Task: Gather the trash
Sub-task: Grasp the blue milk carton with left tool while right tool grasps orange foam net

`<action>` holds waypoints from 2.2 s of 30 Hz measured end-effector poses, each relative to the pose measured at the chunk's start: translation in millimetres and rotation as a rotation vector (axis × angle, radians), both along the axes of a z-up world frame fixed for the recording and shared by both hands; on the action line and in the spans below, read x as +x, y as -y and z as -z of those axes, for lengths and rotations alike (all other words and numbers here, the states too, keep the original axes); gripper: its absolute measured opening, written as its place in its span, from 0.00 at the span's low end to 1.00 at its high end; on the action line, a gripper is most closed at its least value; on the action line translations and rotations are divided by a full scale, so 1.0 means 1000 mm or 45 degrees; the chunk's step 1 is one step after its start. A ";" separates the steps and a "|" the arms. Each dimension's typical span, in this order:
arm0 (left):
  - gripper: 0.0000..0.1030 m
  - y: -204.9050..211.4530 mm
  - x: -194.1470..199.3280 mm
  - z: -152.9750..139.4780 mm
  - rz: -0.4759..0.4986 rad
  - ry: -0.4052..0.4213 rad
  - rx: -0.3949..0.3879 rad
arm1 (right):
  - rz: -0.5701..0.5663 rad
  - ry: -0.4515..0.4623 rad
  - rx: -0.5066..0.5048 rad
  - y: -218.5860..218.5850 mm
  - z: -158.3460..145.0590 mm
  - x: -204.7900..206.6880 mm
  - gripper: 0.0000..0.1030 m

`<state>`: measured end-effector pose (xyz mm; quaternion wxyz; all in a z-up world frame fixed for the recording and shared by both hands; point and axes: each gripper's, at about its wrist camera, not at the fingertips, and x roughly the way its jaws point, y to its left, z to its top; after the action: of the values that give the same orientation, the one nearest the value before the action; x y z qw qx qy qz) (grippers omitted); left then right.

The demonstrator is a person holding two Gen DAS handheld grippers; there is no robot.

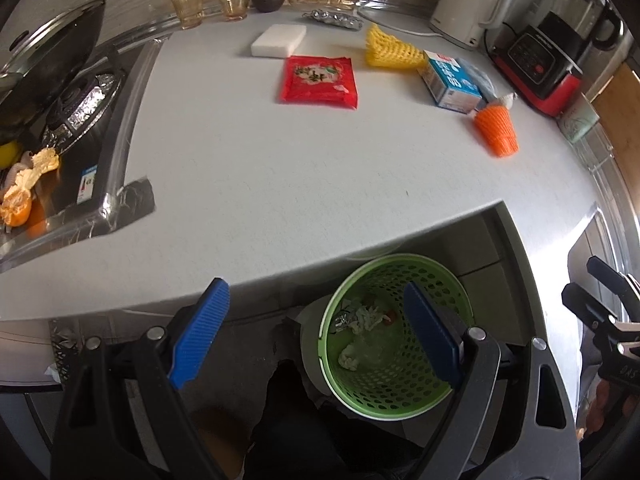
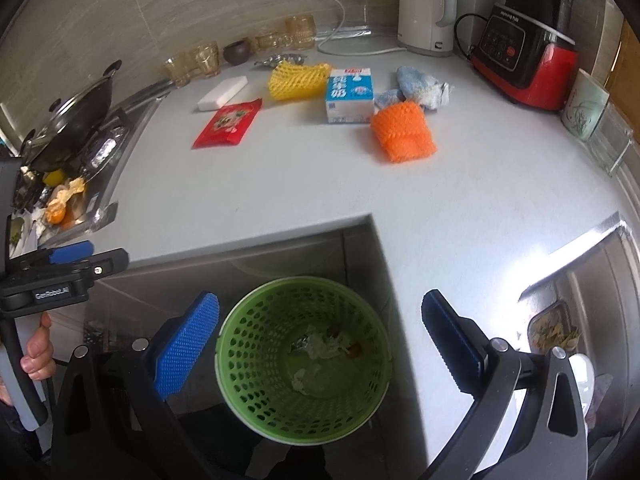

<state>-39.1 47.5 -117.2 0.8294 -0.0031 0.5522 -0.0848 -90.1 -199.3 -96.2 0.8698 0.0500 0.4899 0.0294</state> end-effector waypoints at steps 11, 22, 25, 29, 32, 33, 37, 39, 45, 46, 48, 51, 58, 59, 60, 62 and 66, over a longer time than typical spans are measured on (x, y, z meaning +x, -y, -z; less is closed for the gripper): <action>0.82 0.026 0.093 -0.004 0.251 0.028 -0.033 | 0.167 0.123 -0.065 0.025 0.001 0.091 0.98; 0.82 0.101 0.162 -0.001 0.484 0.012 -0.085 | 0.194 0.077 -0.209 0.051 0.050 0.178 0.97; 0.82 0.118 0.175 0.000 0.443 0.004 -0.118 | 0.152 0.061 -0.212 0.056 0.058 0.187 0.93; 0.82 0.137 0.187 0.001 0.357 0.003 -0.137 | 0.082 0.050 -0.159 0.064 0.065 0.198 0.86; 0.82 0.147 0.192 0.000 0.269 0.008 -0.143 | 0.000 0.046 -0.142 0.066 0.066 0.205 0.80; 0.82 0.151 0.192 -0.001 0.227 0.007 -0.154 | -0.035 0.028 -0.140 0.066 0.067 0.207 0.76; 0.82 0.169 0.194 0.000 0.129 -0.005 -0.175 | -0.114 0.008 -0.096 0.076 0.069 0.207 0.52; 0.82 0.180 0.195 0.001 0.105 -0.001 -0.171 | -0.136 0.003 -0.044 0.084 0.067 0.204 0.43; 0.82 0.209 0.207 0.009 0.026 0.000 -0.109 | -0.175 -0.002 0.037 0.104 0.057 0.189 0.32; 0.82 0.212 0.210 0.012 0.007 -0.007 -0.100 | -0.176 0.000 0.040 0.107 0.055 0.187 0.32; 0.82 0.217 0.217 0.016 -0.039 -0.018 -0.084 | -0.177 0.008 0.065 0.113 0.051 0.182 0.32; 0.82 0.226 0.228 0.024 -0.088 -0.031 -0.054 | -0.178 0.019 0.108 0.121 0.047 0.176 0.33; 0.82 0.247 0.244 0.037 -0.098 -0.044 0.010 | -0.194 0.025 0.167 0.132 0.043 0.170 0.33; 0.82 0.248 0.246 0.039 -0.101 -0.047 0.019 | -0.196 0.025 0.171 0.134 0.043 0.170 0.33; 0.82 0.249 0.248 0.041 -0.107 -0.051 0.031 | -0.199 0.025 0.174 0.136 0.043 0.171 0.33; 0.82 0.250 0.251 0.045 -0.118 -0.062 0.046 | -0.204 0.022 0.181 0.138 0.044 0.173 0.33; 0.71 0.251 0.256 0.051 -0.139 -0.096 0.073 | -0.210 0.019 0.195 0.141 0.046 0.175 0.33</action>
<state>216.4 -203.2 -168.0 0.8111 -0.0127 0.5842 -0.0232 85.1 -340.6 -141.9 0.8616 0.0756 0.4823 0.1387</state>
